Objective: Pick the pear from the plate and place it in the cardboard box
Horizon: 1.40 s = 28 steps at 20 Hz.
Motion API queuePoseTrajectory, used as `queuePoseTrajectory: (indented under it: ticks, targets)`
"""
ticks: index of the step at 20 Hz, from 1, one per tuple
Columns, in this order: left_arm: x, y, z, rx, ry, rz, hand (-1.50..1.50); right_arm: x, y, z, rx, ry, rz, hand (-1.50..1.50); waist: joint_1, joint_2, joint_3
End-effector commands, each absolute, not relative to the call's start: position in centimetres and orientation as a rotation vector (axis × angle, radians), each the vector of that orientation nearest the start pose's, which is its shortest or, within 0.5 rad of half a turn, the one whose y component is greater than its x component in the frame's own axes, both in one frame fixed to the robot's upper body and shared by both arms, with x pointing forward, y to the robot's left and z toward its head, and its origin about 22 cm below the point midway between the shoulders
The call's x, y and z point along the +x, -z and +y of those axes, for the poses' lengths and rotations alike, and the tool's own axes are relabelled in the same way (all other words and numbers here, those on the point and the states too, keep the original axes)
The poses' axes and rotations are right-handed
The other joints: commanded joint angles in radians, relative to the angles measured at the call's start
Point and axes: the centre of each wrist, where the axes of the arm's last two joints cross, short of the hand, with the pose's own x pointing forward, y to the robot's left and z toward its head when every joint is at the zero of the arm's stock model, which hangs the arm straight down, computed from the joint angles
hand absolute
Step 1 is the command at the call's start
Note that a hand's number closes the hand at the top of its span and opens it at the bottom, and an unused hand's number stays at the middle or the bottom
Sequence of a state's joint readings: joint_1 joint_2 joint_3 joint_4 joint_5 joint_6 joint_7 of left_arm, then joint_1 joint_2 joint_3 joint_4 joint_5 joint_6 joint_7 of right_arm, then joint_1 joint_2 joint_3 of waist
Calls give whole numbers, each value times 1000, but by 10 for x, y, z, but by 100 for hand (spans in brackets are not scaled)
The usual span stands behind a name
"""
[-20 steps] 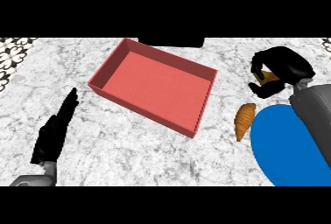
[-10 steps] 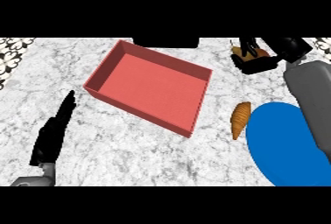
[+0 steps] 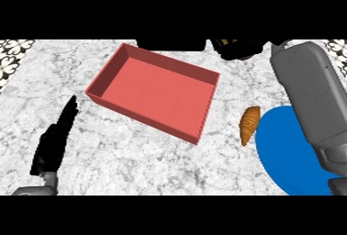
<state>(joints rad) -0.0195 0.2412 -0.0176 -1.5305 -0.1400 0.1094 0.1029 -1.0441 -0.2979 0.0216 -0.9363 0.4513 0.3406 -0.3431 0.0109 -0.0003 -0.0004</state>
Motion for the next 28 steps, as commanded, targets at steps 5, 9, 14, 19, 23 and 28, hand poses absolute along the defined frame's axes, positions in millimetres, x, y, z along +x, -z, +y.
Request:
queuePoseTrajectory:
  ticks: [5, 9, 14, 19, 23, 28]
  targets:
    - [239, -28, 295, 385, 204, -1467, 0, 430, -226, -94, -172, -1197, -1961, 150, 6, 0, 0]
    - [245, -10, 281, 355, 222, -1441, 0, 431, -232, -52, -174, -1252, -1909, 150, 10, 4, 0]
    - [249, -16, 284, 348, 239, -1486, 0, 439, -207, -24, -226, -1300, -1819, 150, 35, 13, -1]
    - [264, -17, 284, 322, 236, -1464, 0, 439, -161, -27, -273, -1344, -1730, 150, 53, 17, -2]
    - [255, -21, 276, 305, 249, -1464, 0, 444, -154, -31, -255, -1264, -1638, -150, 66, 17, -1]
    - [260, -9, 256, 316, 274, -1500, 0, 442, -138, -34, -198, -1208, -1674, -150, 81, 22, -1]
